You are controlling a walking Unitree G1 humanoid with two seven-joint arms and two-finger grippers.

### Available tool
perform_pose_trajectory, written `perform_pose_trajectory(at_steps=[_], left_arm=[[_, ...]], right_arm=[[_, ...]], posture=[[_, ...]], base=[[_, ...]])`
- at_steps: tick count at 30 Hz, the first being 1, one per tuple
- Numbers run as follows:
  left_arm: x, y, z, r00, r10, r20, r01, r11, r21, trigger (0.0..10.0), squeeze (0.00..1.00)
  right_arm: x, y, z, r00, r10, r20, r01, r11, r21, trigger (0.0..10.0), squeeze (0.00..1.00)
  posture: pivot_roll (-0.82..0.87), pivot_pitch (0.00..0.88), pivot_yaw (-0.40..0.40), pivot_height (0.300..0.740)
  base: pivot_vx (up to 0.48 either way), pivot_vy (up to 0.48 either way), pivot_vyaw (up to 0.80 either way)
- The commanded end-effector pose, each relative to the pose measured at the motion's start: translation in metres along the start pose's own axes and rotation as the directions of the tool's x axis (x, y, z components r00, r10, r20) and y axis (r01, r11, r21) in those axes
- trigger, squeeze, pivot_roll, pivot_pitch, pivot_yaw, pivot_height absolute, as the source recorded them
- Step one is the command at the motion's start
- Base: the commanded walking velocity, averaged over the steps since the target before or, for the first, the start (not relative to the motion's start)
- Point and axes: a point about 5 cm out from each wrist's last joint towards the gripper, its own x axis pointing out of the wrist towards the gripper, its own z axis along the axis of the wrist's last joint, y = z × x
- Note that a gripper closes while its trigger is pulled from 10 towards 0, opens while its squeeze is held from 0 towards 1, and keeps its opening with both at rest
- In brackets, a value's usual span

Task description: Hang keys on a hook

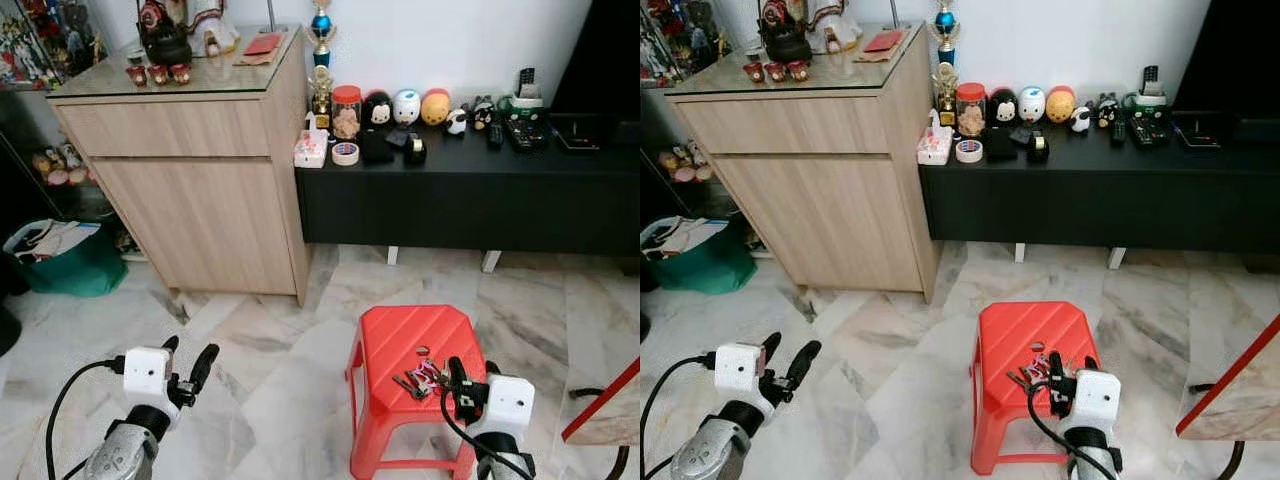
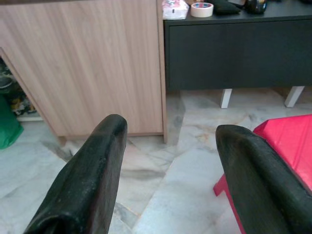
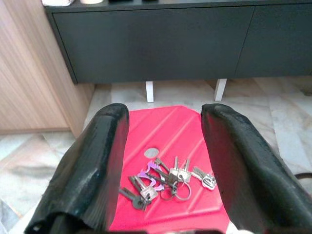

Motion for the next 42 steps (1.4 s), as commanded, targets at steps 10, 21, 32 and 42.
perform_pose_trajectory(at_steps=[10, 21, 32, 42], left_arm=[[-0.001, -0.006, 0.009, 0.998, 0.041, 0.037, -0.040, 0.999, -0.017, 10.0, 0.00], [-0.006, -0.015, 0.015, 0.998, 0.049, 0.047, -0.049, 0.999, -0.017, 10.0, 0.00], [0.000, -0.016, 0.020, 0.996, 0.070, 0.063, -0.070, 0.998, 0.003, 10.0, 0.00], [0.001, -0.019, 0.018, 0.998, 0.041, 0.046, -0.042, 0.999, 0.019, 10.0, 0.00]], right_arm=[[0.001, -0.013, 0.010, 1.000, 0.014, -0.005, -0.014, 0.999, -0.033, 10.0, 0.00], [0.008, -0.015, 0.025, 1.000, -0.009, 0.028, 0.009, 1.000, -0.011, 10.0, 0.00], [0.016, -0.008, 0.033, 1.000, 0.008, 0.016, -0.008, 1.000, -0.016, 10.0, 0.00], [0.018, -0.008, 0.028, 0.999, -0.032, -0.032, 0.032, 0.999, 0.002, 10.0, 0.00]], posture=[[0.09, 0.000, -0.030, 0.740], [0.14, 0.000, -0.043, 0.740], [0.12, 0.000, -0.060, 0.740], [0.11, 0.000, -0.019, 0.740]], base=[[0.000, 0.000, 0.00], [0.000, 0.000, 0.00], [0.000, 0.000, 0.00], [0.000, 0.000, 0.00]])
